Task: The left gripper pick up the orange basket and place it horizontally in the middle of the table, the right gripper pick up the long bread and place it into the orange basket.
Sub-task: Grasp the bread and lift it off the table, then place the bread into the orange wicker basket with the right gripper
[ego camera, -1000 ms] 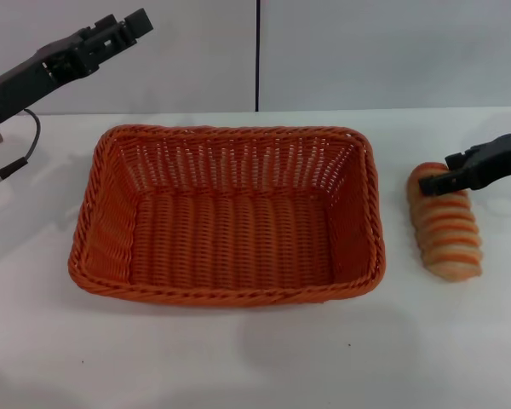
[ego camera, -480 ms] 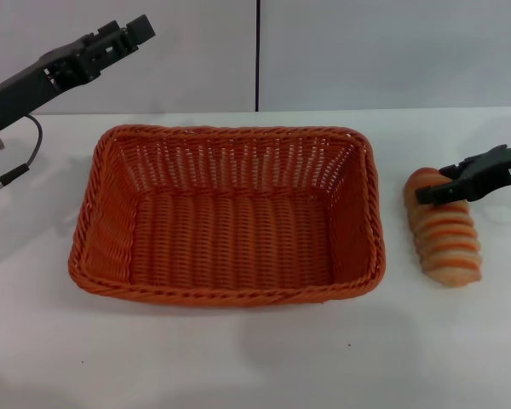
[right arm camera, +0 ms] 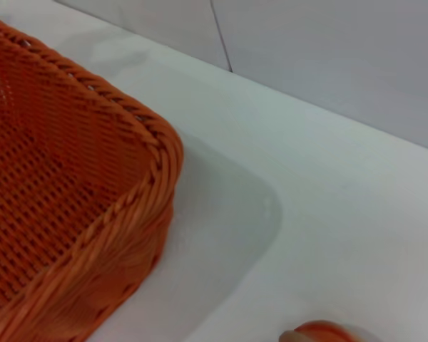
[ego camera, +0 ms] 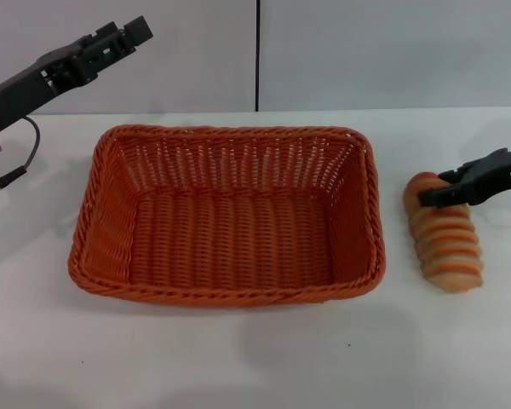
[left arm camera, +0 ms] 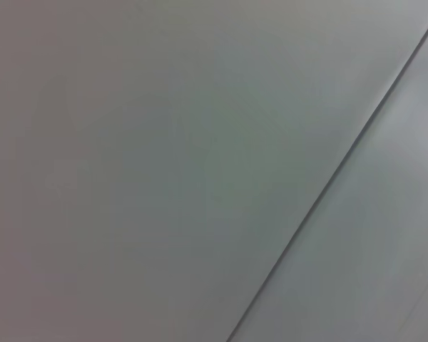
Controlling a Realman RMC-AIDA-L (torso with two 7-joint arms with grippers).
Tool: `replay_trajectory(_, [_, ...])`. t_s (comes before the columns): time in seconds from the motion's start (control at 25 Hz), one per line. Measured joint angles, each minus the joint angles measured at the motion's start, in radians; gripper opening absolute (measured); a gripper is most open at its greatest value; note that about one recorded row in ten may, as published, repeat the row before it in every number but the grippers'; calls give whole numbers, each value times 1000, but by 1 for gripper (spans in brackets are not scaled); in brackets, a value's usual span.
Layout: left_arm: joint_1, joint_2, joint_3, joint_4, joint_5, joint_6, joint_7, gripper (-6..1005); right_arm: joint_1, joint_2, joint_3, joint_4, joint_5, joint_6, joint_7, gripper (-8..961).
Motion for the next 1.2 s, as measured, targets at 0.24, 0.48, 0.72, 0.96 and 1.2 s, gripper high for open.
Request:
replay_trajectory(0.24, [0, 2, -1, 0, -1, 1, 0, 844, -7, 0, 2, -17, 0, -21, 0, 547])
replay_trajectory(0.48, [0, 2, -7, 0, -3, 2, 1, 844, -44, -8, 28, -69, 57, -63, 0, 492])
replay_trajectory(0.72, [6, 3, -39, 0, -5, 32, 0, 844, -107, -49, 39, -100, 206, -103, 0, 448])
replay_trajectory(0.96, [6, 5, -44, 6, -5, 53, -1, 844, -170, -57, 58, -155, 296, -147, 0, 407])
replay_trajectory(1.2, [-1, 8, -47, 12, -6, 65, -1, 844, -220, -46, 150, -259, 348, -236, 1, 359])
